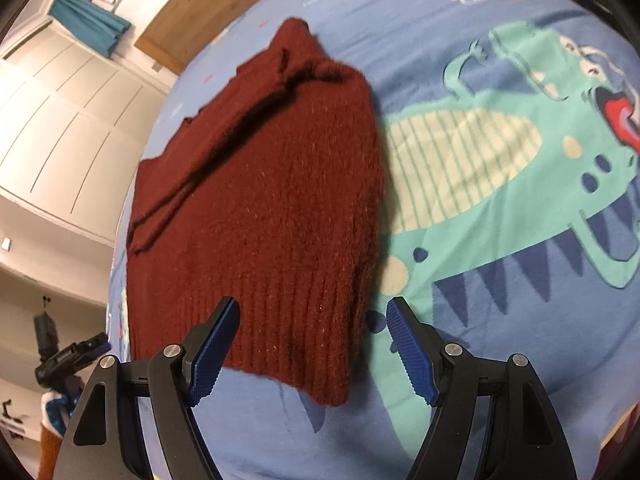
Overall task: Fold small clothes
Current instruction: 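Grasp the ribbed hem with the right tool while the left tool grasps the hem too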
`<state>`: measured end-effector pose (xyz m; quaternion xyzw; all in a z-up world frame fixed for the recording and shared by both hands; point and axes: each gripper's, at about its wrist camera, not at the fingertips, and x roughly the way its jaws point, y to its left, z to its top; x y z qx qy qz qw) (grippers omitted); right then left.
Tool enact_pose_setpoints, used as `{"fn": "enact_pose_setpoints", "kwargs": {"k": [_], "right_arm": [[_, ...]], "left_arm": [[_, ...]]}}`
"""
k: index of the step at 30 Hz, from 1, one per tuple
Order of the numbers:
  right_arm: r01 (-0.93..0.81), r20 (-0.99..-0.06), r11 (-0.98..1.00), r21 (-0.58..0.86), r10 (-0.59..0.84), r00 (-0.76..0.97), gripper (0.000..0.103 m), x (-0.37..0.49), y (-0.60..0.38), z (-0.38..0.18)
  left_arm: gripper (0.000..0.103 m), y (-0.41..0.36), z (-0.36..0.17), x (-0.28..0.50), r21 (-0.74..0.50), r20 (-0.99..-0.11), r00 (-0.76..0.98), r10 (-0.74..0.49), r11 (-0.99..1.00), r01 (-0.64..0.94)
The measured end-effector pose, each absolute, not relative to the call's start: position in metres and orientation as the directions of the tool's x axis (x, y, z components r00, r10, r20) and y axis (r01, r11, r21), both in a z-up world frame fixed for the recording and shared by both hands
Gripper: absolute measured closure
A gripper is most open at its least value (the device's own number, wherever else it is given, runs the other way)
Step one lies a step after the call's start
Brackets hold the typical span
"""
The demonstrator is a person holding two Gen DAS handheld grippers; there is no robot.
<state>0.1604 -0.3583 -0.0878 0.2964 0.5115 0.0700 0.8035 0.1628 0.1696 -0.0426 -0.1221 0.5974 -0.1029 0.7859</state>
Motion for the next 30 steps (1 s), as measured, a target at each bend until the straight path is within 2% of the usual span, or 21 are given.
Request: {"fn": "enact_pose_setpoints", "kwargs": {"k": [6, 17, 30], "right_arm": [[0.191, -0.786, 0.808, 0.557, 0.440, 0.433, 0.026, 0.167, -0.359, -0.099], [0.165, -0.785, 0.809, 0.565, 0.465, 0.409, 0.025, 0.172, -0.363, -0.105], [0.150, -0.789, 0.815, 0.560, 0.469, 0.397, 0.024, 0.177, -0.358, -0.104]], "left_arm": [[0.030, 0.158, -0.069, 0.178, -0.437, -0.880, 0.203, -0.429, 0.899, 0.003], [0.030, 0.149, -0.085, 0.177, -0.441, -0.879, 0.191, -0.438, 0.897, 0.026], [0.030, 0.125, -0.089, 0.172, -0.542, -0.822, 0.175, -0.542, 0.839, 0.051]]}}
